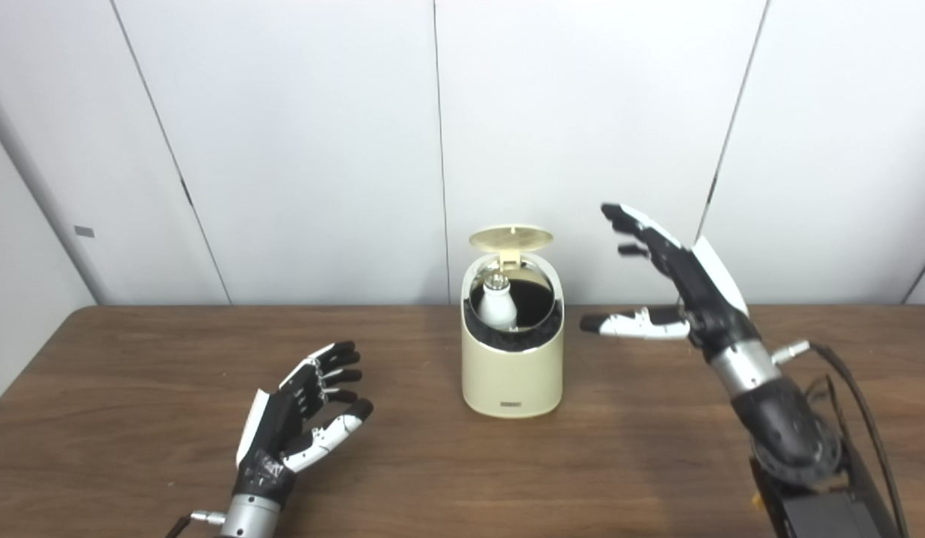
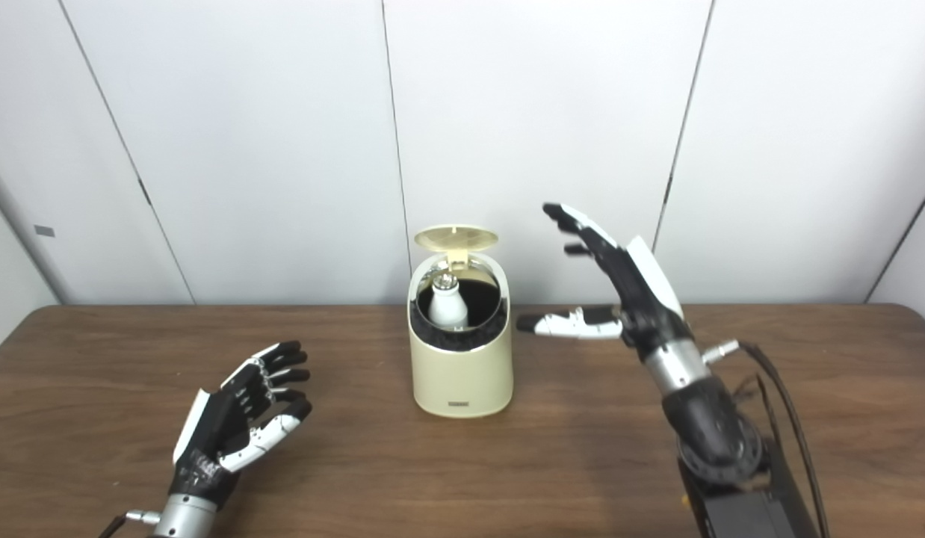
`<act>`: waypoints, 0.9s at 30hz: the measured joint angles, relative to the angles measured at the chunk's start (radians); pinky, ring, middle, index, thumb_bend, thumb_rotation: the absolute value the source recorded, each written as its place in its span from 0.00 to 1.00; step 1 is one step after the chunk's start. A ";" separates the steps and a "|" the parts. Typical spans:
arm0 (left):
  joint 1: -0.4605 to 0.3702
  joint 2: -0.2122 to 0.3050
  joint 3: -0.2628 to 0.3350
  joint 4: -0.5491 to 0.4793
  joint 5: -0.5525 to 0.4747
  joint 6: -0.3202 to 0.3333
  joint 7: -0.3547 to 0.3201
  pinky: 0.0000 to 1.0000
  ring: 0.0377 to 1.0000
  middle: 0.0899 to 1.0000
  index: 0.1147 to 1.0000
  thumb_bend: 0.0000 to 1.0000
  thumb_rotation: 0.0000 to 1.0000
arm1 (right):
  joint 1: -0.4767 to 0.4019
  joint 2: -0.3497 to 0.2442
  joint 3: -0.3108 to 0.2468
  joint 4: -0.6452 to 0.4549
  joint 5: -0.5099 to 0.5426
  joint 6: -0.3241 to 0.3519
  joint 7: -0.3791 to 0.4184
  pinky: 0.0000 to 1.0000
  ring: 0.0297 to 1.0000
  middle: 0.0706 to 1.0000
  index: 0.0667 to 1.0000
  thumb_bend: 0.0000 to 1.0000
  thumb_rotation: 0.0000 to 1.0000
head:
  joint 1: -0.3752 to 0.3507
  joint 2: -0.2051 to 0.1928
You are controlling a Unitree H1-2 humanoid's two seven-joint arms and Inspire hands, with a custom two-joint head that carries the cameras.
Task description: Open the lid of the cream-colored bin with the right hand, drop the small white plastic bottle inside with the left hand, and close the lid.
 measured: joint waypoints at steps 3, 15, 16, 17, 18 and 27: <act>0.000 0.000 0.000 0.002 0.003 -0.003 -0.001 0.65 0.74 0.79 0.80 0.71 0.30 | -0.042 -0.023 0.028 0.000 -0.050 0.036 0.023 0.76 0.87 0.86 0.84 0.66 0.55 | -0.005 0.002; -0.006 -0.001 -0.002 0.008 -0.001 -0.004 -0.002 0.66 0.74 0.78 0.80 0.71 0.30 | -0.145 -0.049 0.083 -0.010 -0.127 0.125 0.102 0.75 0.95 0.87 0.77 0.62 0.72 | 0.002 0.008; -0.007 -0.002 -0.002 0.009 -0.001 -0.004 -0.002 0.66 0.74 0.79 0.80 0.71 0.30 | -0.150 -0.049 0.085 -0.010 -0.130 0.125 0.102 0.73 0.95 0.87 0.75 0.63 0.74 | 0.002 0.008; -0.008 -0.002 -0.002 0.009 -0.001 -0.004 -0.002 0.66 0.75 0.79 0.80 0.71 0.30 | -0.154 -0.048 0.086 -0.010 -0.132 0.125 0.102 0.72 0.95 0.87 0.75 0.63 0.75 | 0.002 0.008; -0.008 -0.003 -0.002 0.009 -0.001 -0.004 -0.002 0.66 0.74 0.79 0.80 0.71 0.30 | -0.159 -0.047 0.088 -0.009 -0.134 0.124 0.102 0.74 0.95 0.85 0.74 0.63 0.76 | 0.003 0.009; -0.011 -0.010 -0.004 0.009 0.005 -0.004 0.000 0.66 0.74 0.79 0.80 0.73 0.32 | -0.195 -0.045 0.118 0.034 -0.152 0.075 0.099 0.85 0.93 0.75 0.68 0.64 0.78 | 0.012 0.011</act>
